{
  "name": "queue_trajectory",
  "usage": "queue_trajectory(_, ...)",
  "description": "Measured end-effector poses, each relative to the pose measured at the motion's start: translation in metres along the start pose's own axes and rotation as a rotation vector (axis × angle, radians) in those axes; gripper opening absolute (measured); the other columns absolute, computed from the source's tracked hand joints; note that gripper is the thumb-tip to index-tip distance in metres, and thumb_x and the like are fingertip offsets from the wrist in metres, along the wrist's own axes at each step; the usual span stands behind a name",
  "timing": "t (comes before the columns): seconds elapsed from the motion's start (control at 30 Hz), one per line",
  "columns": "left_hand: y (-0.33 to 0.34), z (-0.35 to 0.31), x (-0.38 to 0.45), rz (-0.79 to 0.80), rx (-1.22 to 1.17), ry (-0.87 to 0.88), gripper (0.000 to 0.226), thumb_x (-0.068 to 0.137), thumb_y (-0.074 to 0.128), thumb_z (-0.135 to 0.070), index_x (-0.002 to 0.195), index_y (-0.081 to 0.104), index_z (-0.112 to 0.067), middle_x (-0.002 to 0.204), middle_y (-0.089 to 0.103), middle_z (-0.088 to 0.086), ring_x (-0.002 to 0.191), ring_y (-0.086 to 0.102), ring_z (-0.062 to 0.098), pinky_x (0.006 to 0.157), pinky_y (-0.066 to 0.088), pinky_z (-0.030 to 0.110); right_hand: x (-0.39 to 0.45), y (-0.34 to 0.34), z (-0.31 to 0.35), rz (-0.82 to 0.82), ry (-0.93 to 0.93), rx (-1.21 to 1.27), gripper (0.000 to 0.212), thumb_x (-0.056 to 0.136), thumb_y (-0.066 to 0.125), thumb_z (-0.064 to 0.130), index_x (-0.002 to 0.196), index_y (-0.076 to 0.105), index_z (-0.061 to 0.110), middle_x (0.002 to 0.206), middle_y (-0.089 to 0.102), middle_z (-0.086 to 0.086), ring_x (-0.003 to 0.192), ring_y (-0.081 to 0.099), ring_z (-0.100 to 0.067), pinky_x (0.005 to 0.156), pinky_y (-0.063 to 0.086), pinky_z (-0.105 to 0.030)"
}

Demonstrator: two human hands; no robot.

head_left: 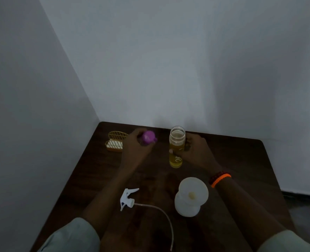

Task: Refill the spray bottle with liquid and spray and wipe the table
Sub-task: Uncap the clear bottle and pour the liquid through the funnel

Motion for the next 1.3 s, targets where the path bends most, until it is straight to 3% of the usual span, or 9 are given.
queue_trajectory(0.23, 0.054, 0.104, -0.058, 0.254, 0.244, -0.288, 0.049, 0.071, 0.084, -0.02, 0.115, 0.064, -0.016, 0.111, 0.065, -0.003, 0.104, 0.061, 0.012, 0.087, 0.045, 0.022, -0.004, -0.002, -0.017, -0.002, 0.029, -0.005, 0.047, 0.067, 0.088, 0.03, 0.11, 0.07, 0.022, 0.101, 0.074, 0.013, 0.096, 0.067, 0.007, 0.081, 0.054, -0.012)
queue_trajectory(0.37, 0.066, 0.128, -0.067, 0.278, 0.298, -0.315, 0.045, 0.072, 0.083, -0.017, 0.113, 0.066, -0.01, 0.112, 0.067, 0.007, 0.106, 0.062, 0.021, 0.091, 0.045, 0.026, -0.006, -0.004, -0.028, 0.007, 0.049, -0.033, 0.047, 0.068, 0.088, 0.032, 0.11, 0.07, 0.022, 0.102, 0.074, 0.013, 0.098, 0.067, 0.006, 0.083, 0.054, -0.015)
queue_trajectory(0.63, 0.083, 0.139, -0.067, 0.318, 0.334, -0.329, 0.042, 0.072, 0.08, -0.011, 0.112, 0.066, -0.01, 0.113, 0.067, 0.008, 0.108, 0.061, 0.023, 0.091, 0.043, 0.027, -0.011, -0.015, -0.044, -0.015, 0.099, -0.027, 0.046, 0.069, 0.088, 0.027, 0.11, 0.065, 0.031, 0.098, 0.068, 0.023, 0.096, 0.062, 0.017, 0.077, 0.047, -0.002)
queue_trajectory(0.73, 0.086, 0.143, -0.067, 0.384, 0.41, -0.331, 0.056, 0.071, 0.083, -0.023, 0.122, 0.061, -0.013, 0.124, 0.062, 0.008, 0.117, 0.056, 0.025, 0.1, 0.045, 0.034, -0.014, -0.021, -0.048, -0.03, 0.105, -0.031, 0.05, 0.069, 0.088, 0.027, 0.114, 0.066, 0.026, 0.101, 0.068, 0.021, 0.098, 0.063, 0.014, 0.078, 0.049, -0.004)
queue_trajectory(0.83, 0.082, 0.142, -0.066, 0.389, 0.561, -0.35, 0.075, 0.066, 0.078, -0.056, 0.13, 0.057, -0.023, 0.134, 0.055, 0.003, 0.126, 0.049, 0.023, 0.104, 0.042, 0.037, -0.02, -0.031, -0.048, -0.058, 0.094, -0.045, 0.052, 0.069, 0.088, 0.029, 0.116, 0.066, 0.023, 0.105, 0.07, 0.017, 0.101, 0.065, 0.008, 0.081, 0.051, -0.009)
queue_trajectory(0.93, 0.069, 0.115, -0.068, 0.34, 0.402, -0.376, 0.053, 0.08, 0.073, -0.049, 0.125, 0.063, -0.022, 0.126, 0.063, 0.0, 0.115, 0.058, 0.015, 0.095, 0.047, 0.029, -0.029, -0.045, -0.045, -0.104, 0.074, -0.066, 0.055, 0.07, 0.088, 0.027, 0.12, 0.066, 0.017, 0.111, 0.071, 0.008, 0.104, 0.066, 0.001, 0.086, 0.053, -0.016)
queue_trajectory(1.07, 0.063, 0.065, -0.086, 0.507, 0.108, -0.404, 0.018, 0.089, 0.068, -0.037, 0.103, 0.073, -0.026, 0.097, 0.073, -0.009, 0.085, 0.066, 0.001, 0.068, 0.048, 0.015, -0.048, -0.063, -0.04, -0.165, 0.05, -0.11, 0.055, 0.069, 0.088, 0.03, 0.118, 0.067, 0.017, 0.111, 0.072, 0.006, 0.103, 0.066, 0.001, 0.085, 0.053, -0.013)
queue_trajectory(1.17, 0.064, 0.031, -0.107, 0.636, -0.134, -0.503, 0.019, 0.092, 0.066, -0.038, 0.097, 0.074, -0.021, 0.088, 0.075, 0.0, 0.081, 0.072, 0.012, 0.068, 0.06, 0.029, -0.068, -0.077, -0.034, -0.208, 0.053, -0.135, 0.056, 0.069, 0.085, 0.036, 0.118, 0.066, 0.018, 0.11, 0.07, 0.009, 0.101, 0.065, 0.003, 0.086, 0.052, -0.016)
queue_trajectory(1.3, 0.065, 0.003, -0.125, 0.716, -0.26, -0.518, 0.025, 0.094, 0.061, -0.039, 0.098, 0.073, -0.017, 0.084, 0.076, 0.004, 0.072, 0.071, 0.014, 0.062, 0.057, 0.024, -0.095, -0.089, -0.03, -0.231, 0.064, -0.132, 0.052, 0.071, 0.086, 0.031, 0.117, 0.066, 0.018, 0.109, 0.071, 0.008, 0.102, 0.066, -0.001, 0.086, 0.054, -0.019)
Point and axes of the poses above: each hand's wrist, its own x-axis towards the middle knuckle, its own y-axis out of the palm, z = x × y, the point moved 5 cm from there along x, towards the middle knuckle
